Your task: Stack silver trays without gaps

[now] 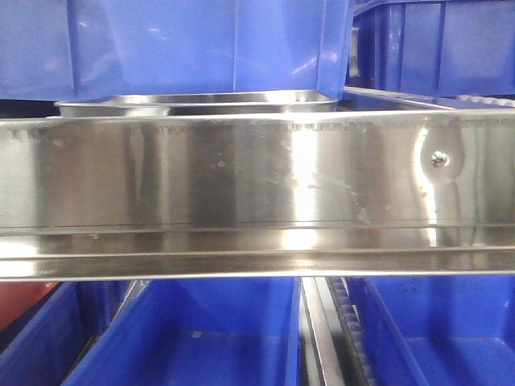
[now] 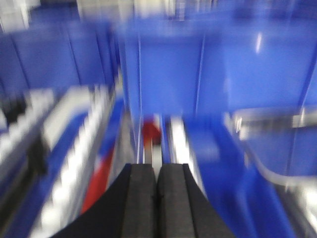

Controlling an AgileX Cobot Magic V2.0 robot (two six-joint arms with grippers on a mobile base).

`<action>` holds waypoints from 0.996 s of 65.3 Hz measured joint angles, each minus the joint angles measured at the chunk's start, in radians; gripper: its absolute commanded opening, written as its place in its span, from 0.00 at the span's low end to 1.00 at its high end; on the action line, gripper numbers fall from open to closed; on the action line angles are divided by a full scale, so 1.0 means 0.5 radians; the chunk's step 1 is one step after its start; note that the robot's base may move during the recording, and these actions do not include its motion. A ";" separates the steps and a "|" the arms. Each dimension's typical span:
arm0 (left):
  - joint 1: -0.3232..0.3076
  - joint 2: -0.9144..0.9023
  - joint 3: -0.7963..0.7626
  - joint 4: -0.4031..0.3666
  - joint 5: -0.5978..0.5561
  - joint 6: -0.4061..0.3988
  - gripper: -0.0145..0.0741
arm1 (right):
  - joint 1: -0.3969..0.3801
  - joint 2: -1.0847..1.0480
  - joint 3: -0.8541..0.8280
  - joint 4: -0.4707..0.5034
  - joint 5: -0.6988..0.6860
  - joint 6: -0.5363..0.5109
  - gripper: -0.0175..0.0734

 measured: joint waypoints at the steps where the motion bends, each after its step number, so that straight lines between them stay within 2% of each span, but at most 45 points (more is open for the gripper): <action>1: 0.000 0.034 -0.013 0.000 0.016 0.000 0.15 | 0.000 0.034 -0.021 0.000 0.016 0.000 0.11; 8: 0.000 0.247 -0.059 0.000 0.022 0.000 0.15 | 0.000 0.261 -0.074 0.000 0.062 0.000 0.11; 16: 0.000 0.433 -0.063 0.000 -0.105 0.000 0.15 | 0.000 0.436 -0.077 0.003 0.032 0.000 0.11; 39: 0.000 0.808 -0.063 0.000 -0.761 0.000 0.15 | 0.000 0.768 -0.081 0.031 -0.267 0.000 0.11; 46: 0.000 0.893 -0.066 -0.019 -0.895 0.000 0.15 | 0.000 0.859 -0.081 0.031 -0.316 0.000 0.11; 53: 0.000 0.982 -0.081 -0.105 -0.852 0.000 0.15 | 0.008 0.951 -0.081 0.045 -0.321 0.000 0.11; 65: 0.000 1.191 -0.302 -0.177 -0.277 0.000 0.15 | 0.207 1.078 -0.200 0.056 -0.231 0.004 0.13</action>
